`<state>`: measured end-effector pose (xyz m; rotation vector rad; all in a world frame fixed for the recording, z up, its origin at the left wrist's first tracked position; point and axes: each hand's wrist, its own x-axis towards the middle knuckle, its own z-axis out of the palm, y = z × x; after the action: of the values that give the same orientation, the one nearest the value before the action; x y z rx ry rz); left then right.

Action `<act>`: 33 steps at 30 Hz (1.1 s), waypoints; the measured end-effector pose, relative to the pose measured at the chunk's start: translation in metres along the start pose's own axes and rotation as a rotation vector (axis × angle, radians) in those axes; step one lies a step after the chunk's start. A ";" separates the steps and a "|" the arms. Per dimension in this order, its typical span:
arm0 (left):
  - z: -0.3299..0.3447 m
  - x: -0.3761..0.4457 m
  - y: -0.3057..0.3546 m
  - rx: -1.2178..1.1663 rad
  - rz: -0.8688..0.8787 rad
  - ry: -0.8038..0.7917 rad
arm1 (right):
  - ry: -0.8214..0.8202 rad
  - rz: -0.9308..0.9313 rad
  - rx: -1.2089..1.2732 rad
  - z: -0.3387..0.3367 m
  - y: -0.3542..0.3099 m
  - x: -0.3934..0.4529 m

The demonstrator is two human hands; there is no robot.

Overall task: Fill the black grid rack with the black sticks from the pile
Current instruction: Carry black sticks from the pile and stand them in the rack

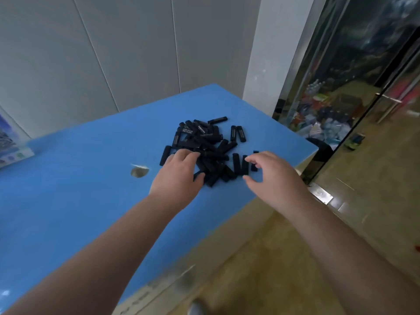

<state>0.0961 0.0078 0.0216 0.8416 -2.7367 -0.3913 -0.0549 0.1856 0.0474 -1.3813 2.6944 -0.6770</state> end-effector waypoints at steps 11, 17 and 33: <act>0.022 0.080 -0.004 0.029 -0.015 -0.044 | -0.037 0.023 0.034 0.008 0.040 0.069; 0.034 0.119 0.002 0.061 -0.054 -0.066 | -0.104 -0.047 0.080 0.016 0.065 0.117; 0.052 0.179 0.004 0.464 0.058 -0.318 | -0.204 -0.240 0.155 0.029 0.103 0.195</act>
<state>-0.0657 -0.0833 0.0024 0.8609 -3.2034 0.1473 -0.2443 0.0753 0.0119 -1.6482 2.2940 -0.7003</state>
